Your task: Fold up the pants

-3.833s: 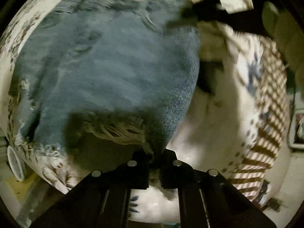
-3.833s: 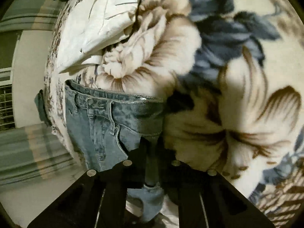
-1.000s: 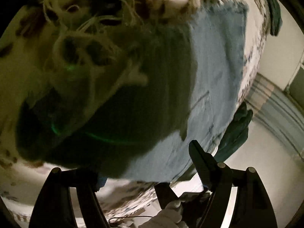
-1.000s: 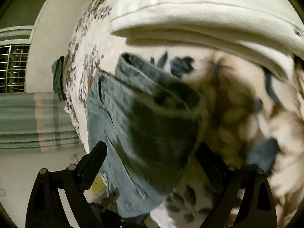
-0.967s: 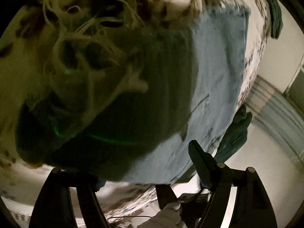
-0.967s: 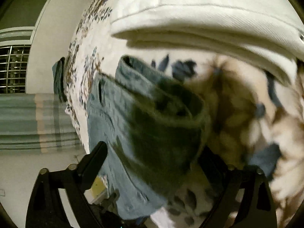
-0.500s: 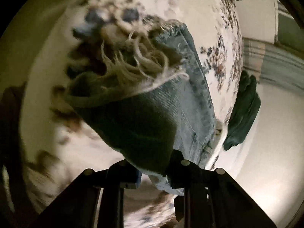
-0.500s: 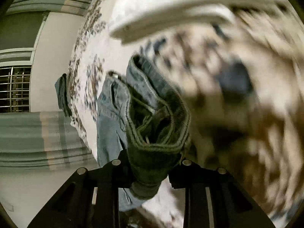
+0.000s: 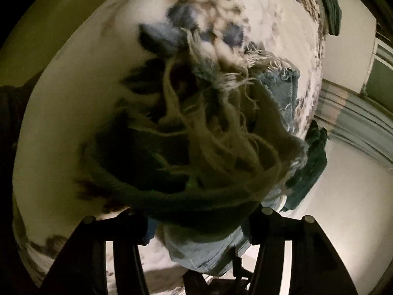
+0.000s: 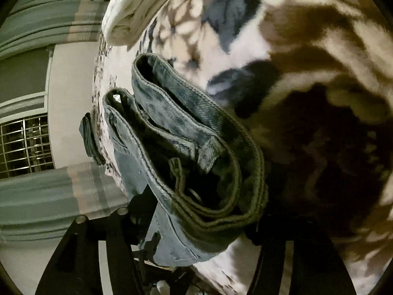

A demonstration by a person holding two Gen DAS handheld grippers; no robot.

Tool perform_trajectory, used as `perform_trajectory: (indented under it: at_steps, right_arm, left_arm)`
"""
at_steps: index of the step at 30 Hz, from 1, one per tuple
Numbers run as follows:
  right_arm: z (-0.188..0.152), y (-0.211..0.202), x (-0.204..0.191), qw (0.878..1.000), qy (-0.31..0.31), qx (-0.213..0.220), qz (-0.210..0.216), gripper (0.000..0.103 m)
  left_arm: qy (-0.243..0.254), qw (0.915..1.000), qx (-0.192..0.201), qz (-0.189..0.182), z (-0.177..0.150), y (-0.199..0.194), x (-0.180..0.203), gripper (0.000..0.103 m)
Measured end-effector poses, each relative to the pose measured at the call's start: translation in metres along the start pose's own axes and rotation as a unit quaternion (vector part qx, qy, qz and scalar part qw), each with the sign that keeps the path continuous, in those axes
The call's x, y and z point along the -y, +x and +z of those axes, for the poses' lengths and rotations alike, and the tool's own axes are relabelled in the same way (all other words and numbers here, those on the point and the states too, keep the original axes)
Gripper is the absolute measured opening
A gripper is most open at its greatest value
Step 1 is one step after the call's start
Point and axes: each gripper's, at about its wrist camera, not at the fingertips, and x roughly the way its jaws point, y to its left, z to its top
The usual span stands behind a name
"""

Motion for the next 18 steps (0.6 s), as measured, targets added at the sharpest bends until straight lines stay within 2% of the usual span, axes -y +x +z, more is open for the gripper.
perform_trajectory:
  at_steps: [2,3,4,7,10,14,17,18]
  right_arm:
    - [-0.004,0.0,0.0,1.0,0.004,0.007,-0.003,0.06]
    - [-0.005,-0.001,-0.001,1.0,0.003,0.012,-0.015,0.048]
    - [-0.007,-0.002,-0.002,1.0,0.001,0.015,-0.023,0.042]
    - [-0.009,-0.009,-0.014,0.999,-0.003,0.021,-0.031,0.033]
    - [-0.013,-0.022,-0.037,0.999,-0.014,0.029,-0.038,0.029]
    - [-0.019,-0.047,-0.064,0.999,-0.006,0.035,-0.033,0.027]
    - [-0.02,-0.078,-0.083,0.999,0.003,0.042,-0.023,0.026]
    - [-0.02,-0.09,-0.089,0.999,0.003,0.048,-0.02,0.026]
  left_arm:
    - [0.012,0.9998,0.008,0.011,-0.004,0.001,0.007,0.042]
    - [0.021,0.9996,0.015,0.012,-0.005,0.001,0.014,0.026]
    - [0.037,0.999,0.019,0.018,-0.006,0.001,0.024,0.021]
    - [0.089,0.9953,0.031,0.023,-0.005,-0.008,0.049,0.018]
    - [0.126,0.9914,0.026,0.025,-0.009,-0.018,0.073,0.017]
    - [0.165,0.9858,0.011,0.027,-0.017,-0.033,0.124,0.017]
    - [0.2,0.9793,-0.004,0.033,-0.027,-0.044,0.157,0.017]
    - [0.217,0.9755,-0.012,0.036,-0.033,-0.044,0.179,0.017]
